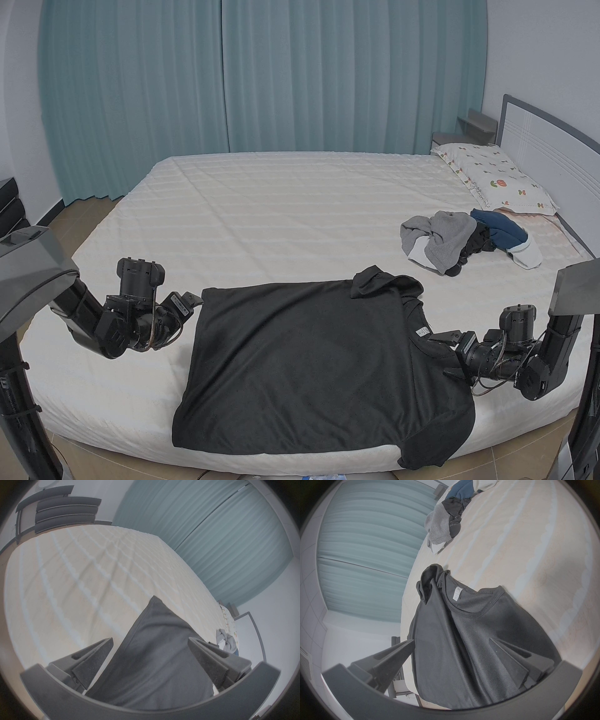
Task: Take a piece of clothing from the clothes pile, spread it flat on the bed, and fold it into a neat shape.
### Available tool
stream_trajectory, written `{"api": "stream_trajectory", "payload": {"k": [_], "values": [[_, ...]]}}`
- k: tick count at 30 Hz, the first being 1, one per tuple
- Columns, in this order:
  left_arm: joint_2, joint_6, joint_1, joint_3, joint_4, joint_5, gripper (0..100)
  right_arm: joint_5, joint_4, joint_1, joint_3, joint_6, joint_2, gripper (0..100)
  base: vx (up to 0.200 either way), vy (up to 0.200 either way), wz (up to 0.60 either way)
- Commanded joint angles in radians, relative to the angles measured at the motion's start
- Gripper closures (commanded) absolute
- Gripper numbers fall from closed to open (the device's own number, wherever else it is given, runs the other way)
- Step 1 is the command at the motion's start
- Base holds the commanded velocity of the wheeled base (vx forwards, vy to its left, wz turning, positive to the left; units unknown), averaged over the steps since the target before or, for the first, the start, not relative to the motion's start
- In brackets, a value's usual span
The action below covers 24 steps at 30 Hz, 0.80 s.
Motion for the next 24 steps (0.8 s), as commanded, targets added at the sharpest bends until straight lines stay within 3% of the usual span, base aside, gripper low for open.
{"api": "stream_trajectory", "payload": {"k": [1, 4, 12, 16, 24], "values": [[0.194, 0.013, 0.041, -0.166, 0.0, -0.014, 0, -0.027, -0.003, 0.018, 0.0, 0.0, 0.017, 0, 0.0, 0.0, 0.0], [0.292, 0.059, 0.052, -0.283, -0.002, -0.02, 0, -0.036, -0.026, 0.018, 0.002, 0.004, 0.022, 0, 0.0, 0.0, 0.0], [0.438, 0.072, 0.055, -0.563, 0.01, -0.019, 0, -0.034, -0.055, 0.018, 0.017, 0.004, 0.025, 0, 0.0, 0.0, 0.0], [0.527, 0.07, 0.036, -0.746, 0.105, -0.004, 0, -0.034, -0.055, 0.018, 0.017, 0.004, 0.026, 0, 0.0, 0.0, 0.0], [0.585, 0.075, 0.035, -0.815, 0.11, 0.029, 0, -0.034, -0.096, 0.018, 0.031, 0.001, 0.042, 0, 0.0, 0.0, 0.0]]}}
